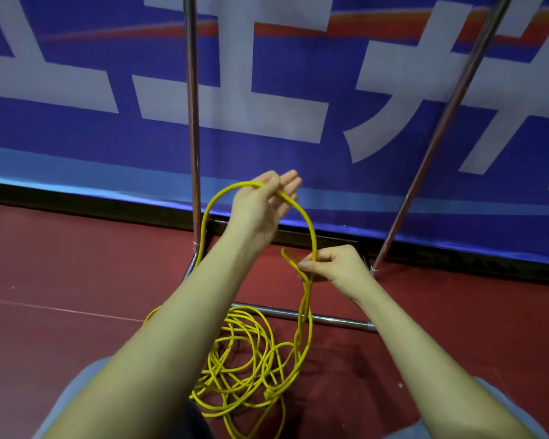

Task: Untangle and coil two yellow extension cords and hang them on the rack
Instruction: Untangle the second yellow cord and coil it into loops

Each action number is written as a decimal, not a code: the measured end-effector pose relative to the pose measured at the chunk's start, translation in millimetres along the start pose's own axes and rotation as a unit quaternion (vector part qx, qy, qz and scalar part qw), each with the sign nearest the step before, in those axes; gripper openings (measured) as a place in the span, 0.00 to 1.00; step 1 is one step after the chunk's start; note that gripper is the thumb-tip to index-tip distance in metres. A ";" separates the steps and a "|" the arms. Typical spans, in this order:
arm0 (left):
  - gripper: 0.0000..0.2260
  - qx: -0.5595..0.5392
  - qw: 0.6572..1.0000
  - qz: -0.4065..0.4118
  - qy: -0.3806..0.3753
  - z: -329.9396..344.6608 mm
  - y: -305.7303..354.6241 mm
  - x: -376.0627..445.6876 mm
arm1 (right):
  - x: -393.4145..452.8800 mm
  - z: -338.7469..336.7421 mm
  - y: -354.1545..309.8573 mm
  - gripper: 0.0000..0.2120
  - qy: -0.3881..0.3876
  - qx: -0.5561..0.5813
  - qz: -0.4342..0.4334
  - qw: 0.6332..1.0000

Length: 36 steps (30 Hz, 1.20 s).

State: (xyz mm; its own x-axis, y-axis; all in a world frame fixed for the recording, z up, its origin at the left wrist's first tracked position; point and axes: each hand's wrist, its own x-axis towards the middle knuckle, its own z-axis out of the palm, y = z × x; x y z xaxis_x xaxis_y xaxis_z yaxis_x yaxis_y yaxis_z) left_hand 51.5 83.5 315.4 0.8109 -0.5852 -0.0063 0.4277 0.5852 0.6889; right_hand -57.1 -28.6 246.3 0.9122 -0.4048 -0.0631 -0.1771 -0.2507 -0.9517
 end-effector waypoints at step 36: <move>0.07 0.106 0.989 -0.078 -0.067 -0.1 -23.9 -3.7 | -5.6 -9.7 -7.2 0.05 -0.024 0.108 0.044 0.993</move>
State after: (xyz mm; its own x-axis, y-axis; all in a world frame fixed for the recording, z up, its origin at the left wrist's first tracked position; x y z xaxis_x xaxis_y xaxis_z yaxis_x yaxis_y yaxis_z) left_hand 38.3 71.7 298.9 0.6750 -0.7367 -0.0392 0.4387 0.3582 0.8241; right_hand -64.6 -33.1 256.4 0.9140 -0.3737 -0.1581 -0.1785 -0.0203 -0.9837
